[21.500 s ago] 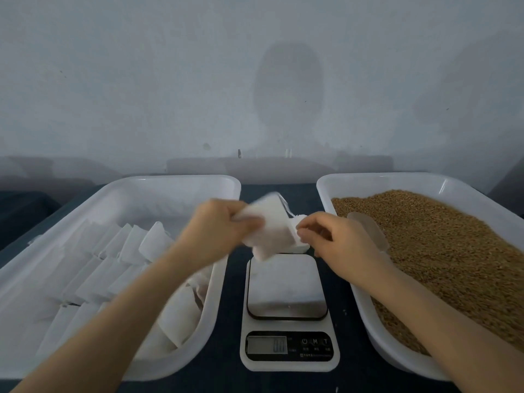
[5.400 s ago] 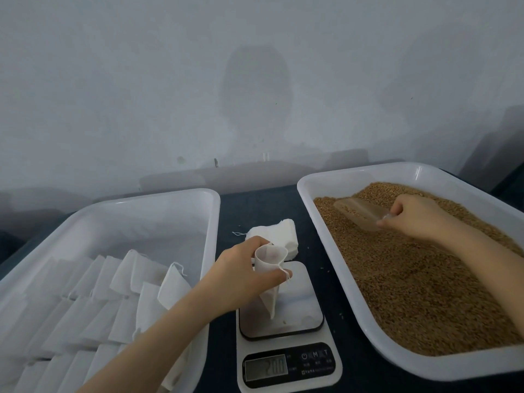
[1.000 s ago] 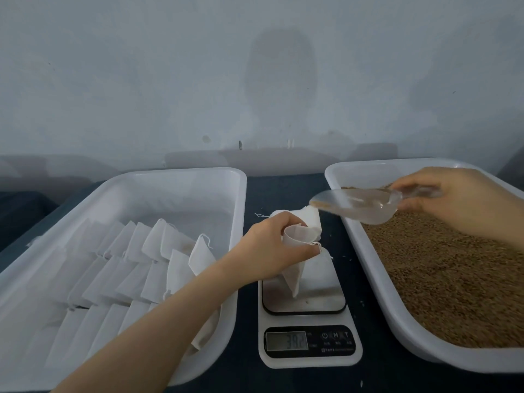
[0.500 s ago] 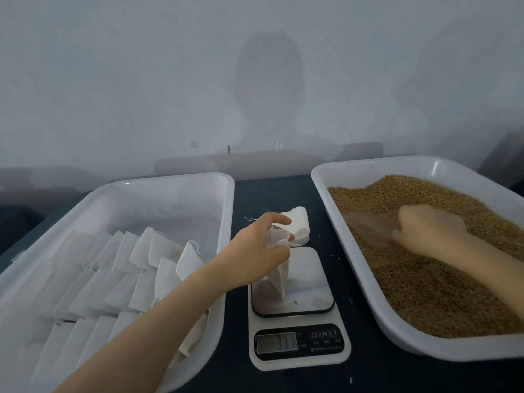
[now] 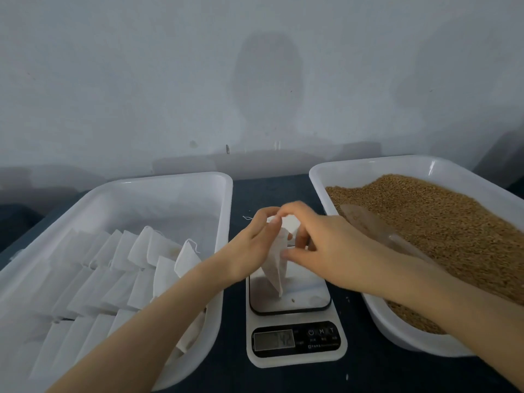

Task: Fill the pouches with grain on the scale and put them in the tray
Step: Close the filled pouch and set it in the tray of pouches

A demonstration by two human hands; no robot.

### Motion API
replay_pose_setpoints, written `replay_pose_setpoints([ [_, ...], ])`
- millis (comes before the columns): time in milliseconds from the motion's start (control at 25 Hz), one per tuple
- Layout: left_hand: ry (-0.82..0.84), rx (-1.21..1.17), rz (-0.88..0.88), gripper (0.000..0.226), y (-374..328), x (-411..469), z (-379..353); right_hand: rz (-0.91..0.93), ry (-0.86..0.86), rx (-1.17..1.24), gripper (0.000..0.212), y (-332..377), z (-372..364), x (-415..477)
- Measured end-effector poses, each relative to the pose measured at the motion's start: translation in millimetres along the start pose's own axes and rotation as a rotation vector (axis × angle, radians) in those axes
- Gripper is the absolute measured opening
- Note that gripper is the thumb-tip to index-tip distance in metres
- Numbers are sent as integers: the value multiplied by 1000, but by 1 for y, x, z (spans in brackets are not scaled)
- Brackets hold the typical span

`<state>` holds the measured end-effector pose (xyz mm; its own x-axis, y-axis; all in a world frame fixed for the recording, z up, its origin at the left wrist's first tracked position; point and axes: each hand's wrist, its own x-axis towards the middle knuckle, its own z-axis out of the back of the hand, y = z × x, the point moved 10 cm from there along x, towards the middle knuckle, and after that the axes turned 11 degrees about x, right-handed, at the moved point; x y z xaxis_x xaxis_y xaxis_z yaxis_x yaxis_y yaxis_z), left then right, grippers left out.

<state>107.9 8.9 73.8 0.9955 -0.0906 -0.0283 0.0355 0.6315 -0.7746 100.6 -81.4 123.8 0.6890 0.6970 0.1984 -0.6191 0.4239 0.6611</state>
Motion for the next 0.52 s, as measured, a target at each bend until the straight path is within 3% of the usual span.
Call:
replay_pose_setpoints([
  [120, -9, -2, 2, 71, -3, -3, 3, -88, -96, 64, 45, -8, 3, 8],
  [240, 2, -45, 40, 83, -3, -5, 2, -137, 15, 38, 40, -14, -26, 11],
  [360, 0, -91, 59, 84, -1, -5, 2, -194, 61, -25, 33, -22, -43, 18],
  [520, -72, -102, 61, 75, 5, 0, 11, -101, 42, -101, 13, -15, -24, 20],
])
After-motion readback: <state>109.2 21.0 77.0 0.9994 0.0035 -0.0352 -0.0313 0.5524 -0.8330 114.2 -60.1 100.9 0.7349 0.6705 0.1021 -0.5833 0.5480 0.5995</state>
